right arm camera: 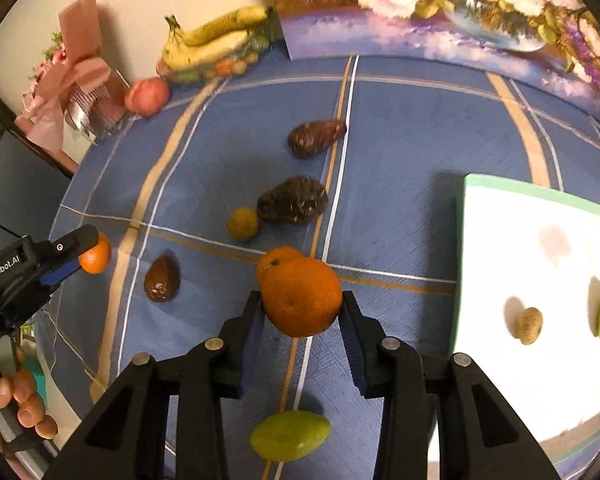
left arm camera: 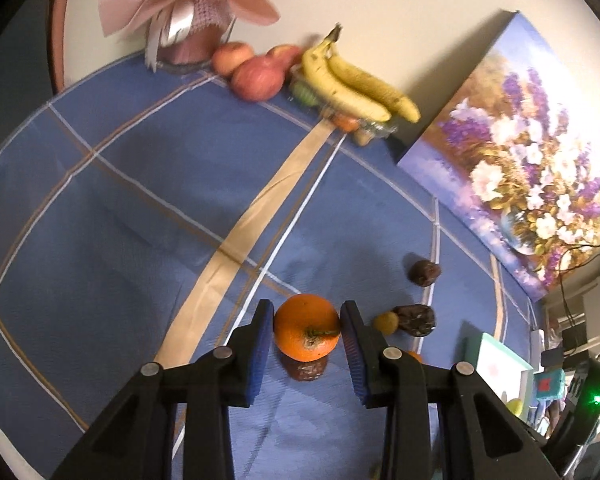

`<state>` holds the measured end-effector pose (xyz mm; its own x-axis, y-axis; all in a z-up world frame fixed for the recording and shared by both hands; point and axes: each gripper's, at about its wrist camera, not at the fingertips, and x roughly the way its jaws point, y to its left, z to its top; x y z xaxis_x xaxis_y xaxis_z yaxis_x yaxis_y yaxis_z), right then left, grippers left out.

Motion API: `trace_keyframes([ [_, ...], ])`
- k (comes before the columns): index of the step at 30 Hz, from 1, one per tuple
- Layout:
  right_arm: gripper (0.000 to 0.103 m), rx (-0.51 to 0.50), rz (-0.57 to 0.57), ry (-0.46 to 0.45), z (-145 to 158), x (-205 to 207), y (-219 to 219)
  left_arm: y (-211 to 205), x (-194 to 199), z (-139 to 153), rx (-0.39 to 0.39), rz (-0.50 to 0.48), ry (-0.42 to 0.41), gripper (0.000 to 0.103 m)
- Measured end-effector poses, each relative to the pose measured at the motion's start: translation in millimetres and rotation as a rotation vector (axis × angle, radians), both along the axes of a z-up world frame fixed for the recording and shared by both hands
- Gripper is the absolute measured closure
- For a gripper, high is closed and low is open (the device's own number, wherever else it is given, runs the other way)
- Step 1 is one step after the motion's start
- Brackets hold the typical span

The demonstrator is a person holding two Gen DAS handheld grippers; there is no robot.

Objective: Organize fruits
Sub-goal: 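Grasp an orange with the right gripper while the left gripper grasps another orange, then carry both oranges over the white tray beside the guava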

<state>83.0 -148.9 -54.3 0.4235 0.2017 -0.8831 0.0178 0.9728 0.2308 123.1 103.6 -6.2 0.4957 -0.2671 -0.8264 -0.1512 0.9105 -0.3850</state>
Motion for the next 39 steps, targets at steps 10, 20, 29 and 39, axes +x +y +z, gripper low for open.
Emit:
trace_keyframes([
  [10,0.064,0.000,-0.005,-0.048,21.6,-13.0,-9.1,-18.8,-7.5,18.1,0.037,-0.047,-0.056,0.066],
  [20,0.064,0.010,-0.048,-0.031,20.3,-14.8,-26.6,-47.5,-9.6,18.9,0.072,-0.108,-0.062,0.066],
  [29,0.064,0.015,-0.143,-0.022,23.6,-20.9,-70.2,-86.8,-14.6,17.6,0.084,-0.204,-0.061,0.066],
  [39,0.064,0.005,-0.306,-0.020,25.1,-40.8,-142.0,-163.0,-31.5,15.3,0.081,-0.406,-0.056,0.066],
])
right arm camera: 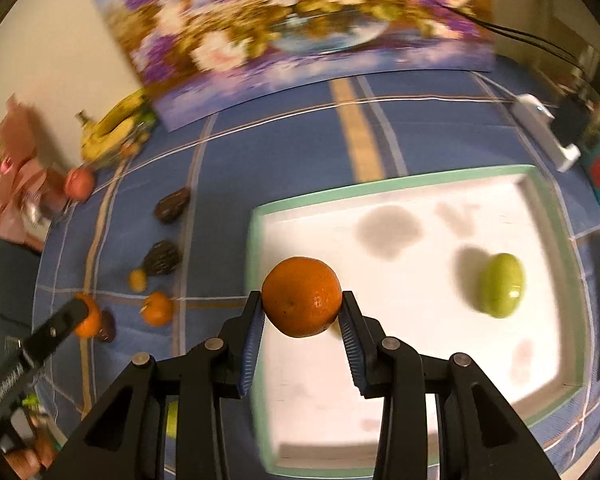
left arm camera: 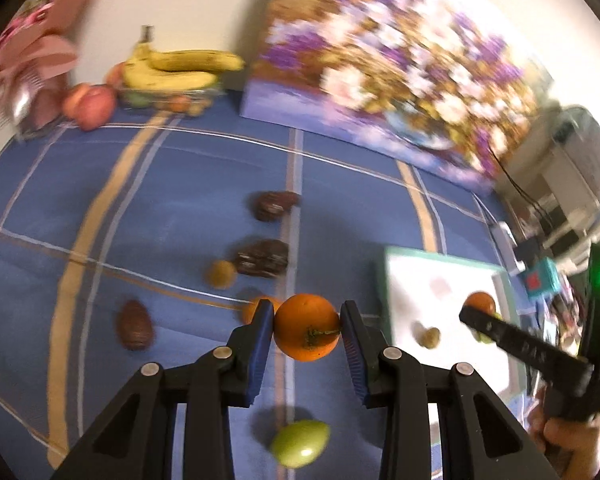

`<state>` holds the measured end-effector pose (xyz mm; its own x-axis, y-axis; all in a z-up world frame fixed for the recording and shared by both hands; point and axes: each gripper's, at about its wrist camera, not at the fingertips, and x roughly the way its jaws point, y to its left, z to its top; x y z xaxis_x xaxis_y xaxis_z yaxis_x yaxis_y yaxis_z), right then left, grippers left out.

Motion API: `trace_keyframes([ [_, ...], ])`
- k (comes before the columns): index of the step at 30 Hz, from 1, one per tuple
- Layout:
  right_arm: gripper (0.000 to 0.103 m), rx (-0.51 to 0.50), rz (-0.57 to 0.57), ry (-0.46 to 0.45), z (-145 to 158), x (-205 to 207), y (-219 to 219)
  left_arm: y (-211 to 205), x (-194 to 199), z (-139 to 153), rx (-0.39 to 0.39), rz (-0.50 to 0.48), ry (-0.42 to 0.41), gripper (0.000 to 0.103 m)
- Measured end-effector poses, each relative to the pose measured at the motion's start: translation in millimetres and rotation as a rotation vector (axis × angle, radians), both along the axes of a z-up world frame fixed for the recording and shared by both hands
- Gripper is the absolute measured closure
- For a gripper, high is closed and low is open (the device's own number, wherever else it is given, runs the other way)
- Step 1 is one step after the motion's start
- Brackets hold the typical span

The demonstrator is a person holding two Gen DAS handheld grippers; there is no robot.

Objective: Organize fruits
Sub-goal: 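Carry both oranges over the white tray beside the guava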

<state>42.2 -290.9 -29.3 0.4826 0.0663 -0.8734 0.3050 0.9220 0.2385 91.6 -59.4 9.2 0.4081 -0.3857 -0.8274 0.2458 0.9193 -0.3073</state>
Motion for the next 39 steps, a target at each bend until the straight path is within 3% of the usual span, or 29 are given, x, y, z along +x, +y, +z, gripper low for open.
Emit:
trace_keyframes([
  [7,0.064,-0.029,-0.095,-0.007,7.1,-17.9,-43.1,-56.9,-21.3,-6.1,0.027,-0.159,0.015,0.066],
  [17,0.064,-0.066,-0.177,-0.032,21.3,-43.1,-78.3,-115.6,-51.6,-18.2,0.094,-0.313,0.017,0.066],
  [39,0.064,-0.074,-0.191,-0.045,25.3,-52.3,-84.9,-144.5,-61.0,-36.3,0.136,-0.373,0.017,0.066],
])
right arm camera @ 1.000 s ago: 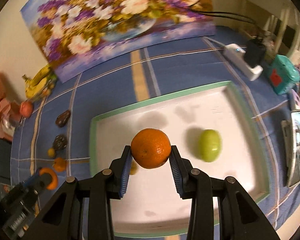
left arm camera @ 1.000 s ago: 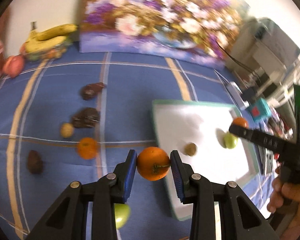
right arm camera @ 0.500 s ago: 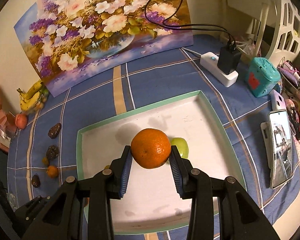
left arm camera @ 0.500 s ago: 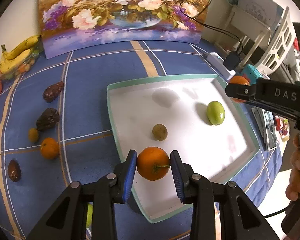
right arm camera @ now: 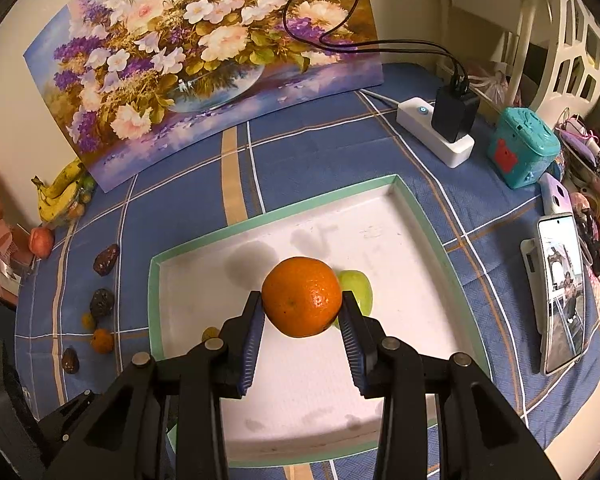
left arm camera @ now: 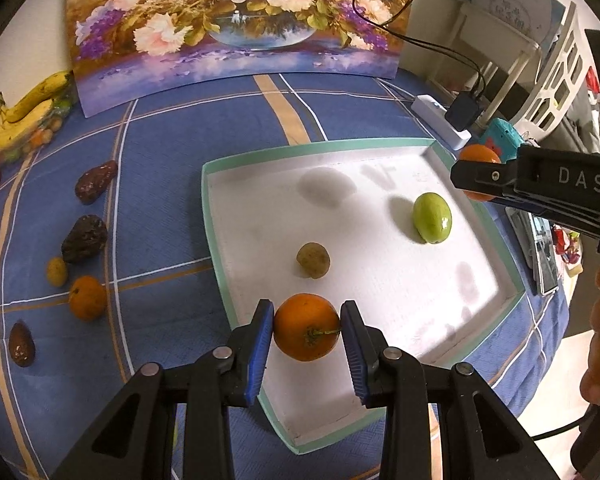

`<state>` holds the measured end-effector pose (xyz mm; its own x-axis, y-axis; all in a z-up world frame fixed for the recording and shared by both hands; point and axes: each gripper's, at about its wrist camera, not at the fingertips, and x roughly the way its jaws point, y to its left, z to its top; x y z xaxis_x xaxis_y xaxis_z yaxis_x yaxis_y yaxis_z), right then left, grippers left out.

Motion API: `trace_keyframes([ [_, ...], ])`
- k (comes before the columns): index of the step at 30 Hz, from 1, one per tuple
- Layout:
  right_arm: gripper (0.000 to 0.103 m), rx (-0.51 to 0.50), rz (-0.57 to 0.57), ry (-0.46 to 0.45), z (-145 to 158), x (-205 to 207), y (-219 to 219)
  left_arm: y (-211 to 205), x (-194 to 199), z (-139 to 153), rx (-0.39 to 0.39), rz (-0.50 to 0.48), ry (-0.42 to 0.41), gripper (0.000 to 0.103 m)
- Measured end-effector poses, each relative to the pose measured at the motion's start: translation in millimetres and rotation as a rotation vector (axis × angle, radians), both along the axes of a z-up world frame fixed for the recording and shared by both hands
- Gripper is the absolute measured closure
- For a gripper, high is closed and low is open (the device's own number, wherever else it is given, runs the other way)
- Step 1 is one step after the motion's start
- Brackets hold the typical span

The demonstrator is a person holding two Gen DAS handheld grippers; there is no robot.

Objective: Organize fruits
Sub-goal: 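Carry both oranges over the white tray beside the guava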

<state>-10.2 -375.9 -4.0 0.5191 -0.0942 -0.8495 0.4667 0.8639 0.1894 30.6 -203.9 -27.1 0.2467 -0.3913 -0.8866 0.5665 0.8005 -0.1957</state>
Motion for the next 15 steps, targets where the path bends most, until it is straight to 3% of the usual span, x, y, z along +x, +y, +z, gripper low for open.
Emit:
trace_keyframes([
  [9,0.064,0.003,0.008,0.014,-5.5,2.5,-1.4,-2.7,-0.1,-5.2,0.014,-0.004,0.004,0.066],
  [15,0.064,0.012,0.024,0.118,-34.5,13.1,0.8,-6.2,1.3,-15.3,0.037,-0.003,0.020,0.066],
])
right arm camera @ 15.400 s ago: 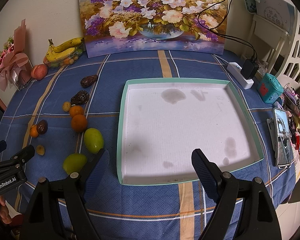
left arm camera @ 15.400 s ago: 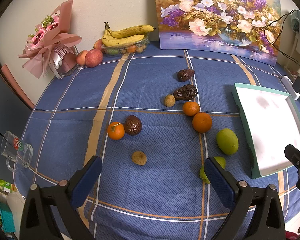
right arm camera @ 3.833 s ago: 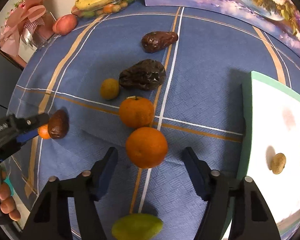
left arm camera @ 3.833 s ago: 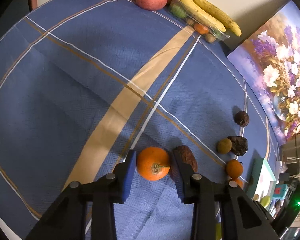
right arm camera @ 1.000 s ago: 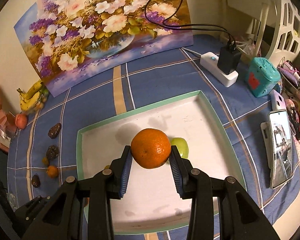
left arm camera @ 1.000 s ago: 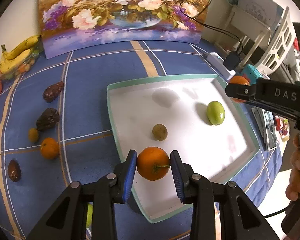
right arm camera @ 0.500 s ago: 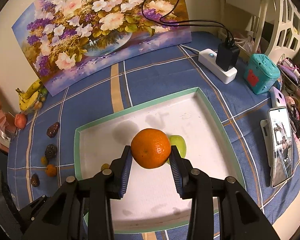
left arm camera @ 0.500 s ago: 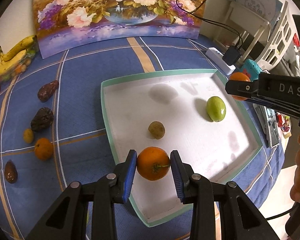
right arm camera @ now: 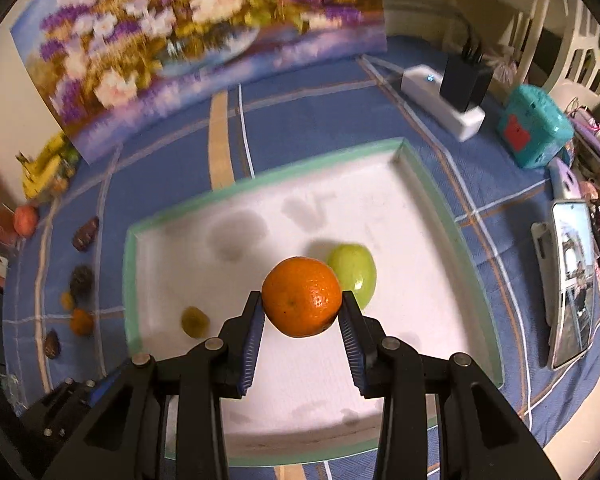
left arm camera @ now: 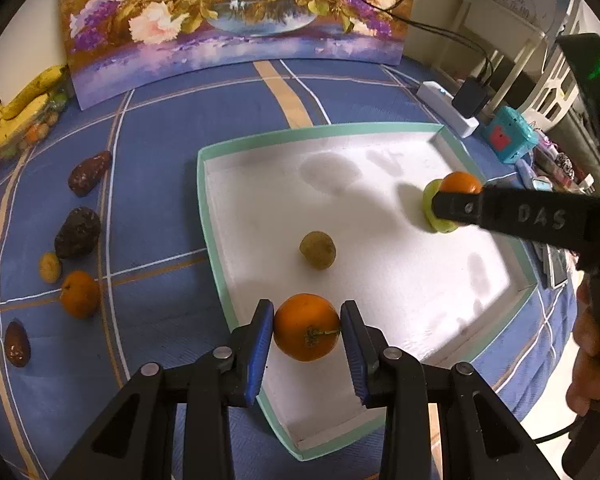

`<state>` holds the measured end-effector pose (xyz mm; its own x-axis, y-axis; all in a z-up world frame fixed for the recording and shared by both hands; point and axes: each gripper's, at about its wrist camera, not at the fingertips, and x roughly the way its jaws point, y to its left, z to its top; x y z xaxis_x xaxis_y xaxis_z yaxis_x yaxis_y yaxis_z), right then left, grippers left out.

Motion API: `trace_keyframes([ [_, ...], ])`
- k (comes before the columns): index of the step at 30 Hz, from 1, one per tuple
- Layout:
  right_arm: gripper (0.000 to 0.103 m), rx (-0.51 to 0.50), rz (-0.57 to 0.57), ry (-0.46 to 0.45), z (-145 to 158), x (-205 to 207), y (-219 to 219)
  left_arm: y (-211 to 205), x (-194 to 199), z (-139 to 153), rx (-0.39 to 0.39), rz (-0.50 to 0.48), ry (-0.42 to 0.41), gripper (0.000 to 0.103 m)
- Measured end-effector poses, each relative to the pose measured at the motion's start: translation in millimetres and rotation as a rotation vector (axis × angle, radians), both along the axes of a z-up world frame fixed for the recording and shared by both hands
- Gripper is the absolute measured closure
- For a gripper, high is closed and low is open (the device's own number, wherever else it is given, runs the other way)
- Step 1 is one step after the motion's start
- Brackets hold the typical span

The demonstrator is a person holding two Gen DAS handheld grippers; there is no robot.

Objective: Organize fruits
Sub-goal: 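Carry both oranges over the white tray beside the guava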

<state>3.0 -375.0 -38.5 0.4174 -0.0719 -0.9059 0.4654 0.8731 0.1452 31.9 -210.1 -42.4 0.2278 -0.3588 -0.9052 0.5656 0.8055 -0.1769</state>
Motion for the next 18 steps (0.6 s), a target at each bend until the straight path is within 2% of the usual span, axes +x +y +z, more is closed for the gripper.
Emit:
trace_keyframes([
  [11,0.064,0.031,0.019,0.101,-38.0,7.9,1.0,-8.9,-1.4,-17.1,0.046,-0.013,0.023,0.066],
  [18,0.064,0.033,0.029,0.139,-51.5,10.6,3.0,-8.6,-0.4,-18.2,0.042,-0.011,0.024,0.066],
])
